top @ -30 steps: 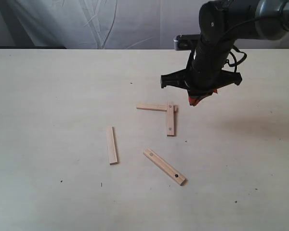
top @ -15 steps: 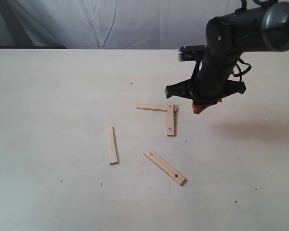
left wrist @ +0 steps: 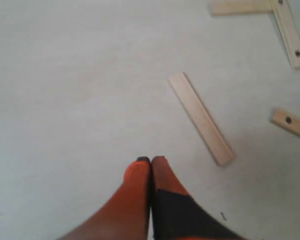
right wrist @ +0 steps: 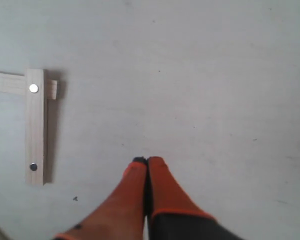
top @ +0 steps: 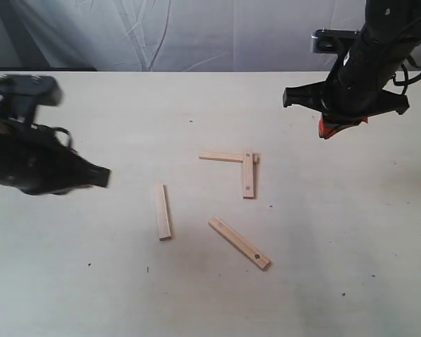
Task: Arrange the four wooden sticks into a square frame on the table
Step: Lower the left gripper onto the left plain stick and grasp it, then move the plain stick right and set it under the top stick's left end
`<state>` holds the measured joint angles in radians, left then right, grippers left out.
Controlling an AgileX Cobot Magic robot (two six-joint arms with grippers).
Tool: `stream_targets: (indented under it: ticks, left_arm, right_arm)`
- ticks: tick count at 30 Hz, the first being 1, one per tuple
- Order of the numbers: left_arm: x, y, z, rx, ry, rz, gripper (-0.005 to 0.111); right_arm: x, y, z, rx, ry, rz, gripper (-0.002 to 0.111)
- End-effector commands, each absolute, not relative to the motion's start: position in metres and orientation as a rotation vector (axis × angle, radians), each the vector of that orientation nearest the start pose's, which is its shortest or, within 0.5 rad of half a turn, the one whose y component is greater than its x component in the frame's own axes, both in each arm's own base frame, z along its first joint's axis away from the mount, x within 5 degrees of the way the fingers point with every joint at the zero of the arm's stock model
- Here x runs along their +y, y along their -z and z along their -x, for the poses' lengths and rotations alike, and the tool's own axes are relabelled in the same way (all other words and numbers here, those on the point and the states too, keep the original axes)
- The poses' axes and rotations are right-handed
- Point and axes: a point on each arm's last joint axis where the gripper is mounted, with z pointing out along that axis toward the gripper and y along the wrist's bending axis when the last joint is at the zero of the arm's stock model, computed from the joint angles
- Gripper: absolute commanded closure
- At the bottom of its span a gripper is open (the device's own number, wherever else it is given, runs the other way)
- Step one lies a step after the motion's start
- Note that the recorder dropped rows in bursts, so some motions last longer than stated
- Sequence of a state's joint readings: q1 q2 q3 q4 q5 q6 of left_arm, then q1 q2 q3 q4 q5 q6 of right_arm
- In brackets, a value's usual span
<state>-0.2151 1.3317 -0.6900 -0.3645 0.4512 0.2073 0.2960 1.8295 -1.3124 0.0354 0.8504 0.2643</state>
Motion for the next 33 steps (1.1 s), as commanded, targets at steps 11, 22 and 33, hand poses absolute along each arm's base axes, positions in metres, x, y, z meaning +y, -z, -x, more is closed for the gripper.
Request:
stream_targets:
  ticks: [11,22,33]
  left_arm:
    - [-0.147,-0.159,-0.289,2.749,0.221,-0.002,0.095]
    - [-0.154,-0.129,-0.297,2.775,0.253,0.05,0.052]
    - [-0.147,-0.112,-0.297,2.816,0.089,-0.16,0.052]
  right_arm:
    - [0.109,-0.218,-0.356,2.85,-0.154,0.029,0.108]
    - [0.109,-0.218,-0.355,2.857,-0.152,0.03,0.108]
    - [0.109,-0.218,-0.355,2.857,-0.152,0.03,0.108]
